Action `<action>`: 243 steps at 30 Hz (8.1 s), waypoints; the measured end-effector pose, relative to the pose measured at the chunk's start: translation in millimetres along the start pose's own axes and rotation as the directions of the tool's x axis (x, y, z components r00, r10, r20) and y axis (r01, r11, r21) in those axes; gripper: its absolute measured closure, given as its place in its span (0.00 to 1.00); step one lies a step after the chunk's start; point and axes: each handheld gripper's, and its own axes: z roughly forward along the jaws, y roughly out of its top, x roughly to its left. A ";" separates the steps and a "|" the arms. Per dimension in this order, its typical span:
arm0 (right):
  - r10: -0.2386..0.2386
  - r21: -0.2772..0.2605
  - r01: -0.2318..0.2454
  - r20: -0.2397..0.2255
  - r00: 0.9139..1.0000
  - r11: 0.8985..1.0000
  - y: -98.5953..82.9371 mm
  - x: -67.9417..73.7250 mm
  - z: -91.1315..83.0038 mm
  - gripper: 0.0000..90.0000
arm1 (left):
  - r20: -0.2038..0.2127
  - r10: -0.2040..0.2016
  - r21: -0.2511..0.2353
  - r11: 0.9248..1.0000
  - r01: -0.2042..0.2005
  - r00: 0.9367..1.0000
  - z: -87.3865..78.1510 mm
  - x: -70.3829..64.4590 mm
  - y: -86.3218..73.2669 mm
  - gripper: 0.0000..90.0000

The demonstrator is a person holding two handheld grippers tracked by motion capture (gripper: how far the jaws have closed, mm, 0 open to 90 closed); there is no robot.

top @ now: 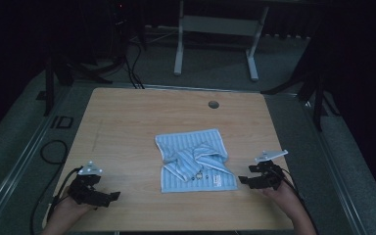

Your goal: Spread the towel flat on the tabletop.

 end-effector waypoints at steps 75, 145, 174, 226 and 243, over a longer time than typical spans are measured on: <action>-0.123 0.115 0.116 0.058 0.991 0.987 113.1 7.8 18.9 0.99 | -0.083 0.154 -0.057 0.986 -0.159 0.985 54.0 -31.8 167.5 0.97; -0.377 0.141 0.382 -0.064 0.924 0.913 33.4 133.8 -33.0 0.96 | 0.174 0.381 0.055 0.917 -0.395 0.908 -2.9 -141.1 57.1 0.96; -0.184 0.264 0.162 0.063 0.981 0.951 110.0 56.0 96.3 1.00 | 0.326 0.390 0.167 0.873 -0.459 0.861 81.7 -178.7 51.3 0.94; -0.061 0.319 0.014 0.140 0.988 0.948 142.6 16.5 127.3 1.00 | 0.382 0.326 0.173 0.894 -0.413 0.865 90.8 -160.2 54.2 0.93; -0.031 0.239 0.003 0.113 0.993 0.971 142.3 16.5 114.3 0.98 | 0.336 0.320 0.127 0.917 -0.379 0.886 78.7 -151.0 67.9 0.85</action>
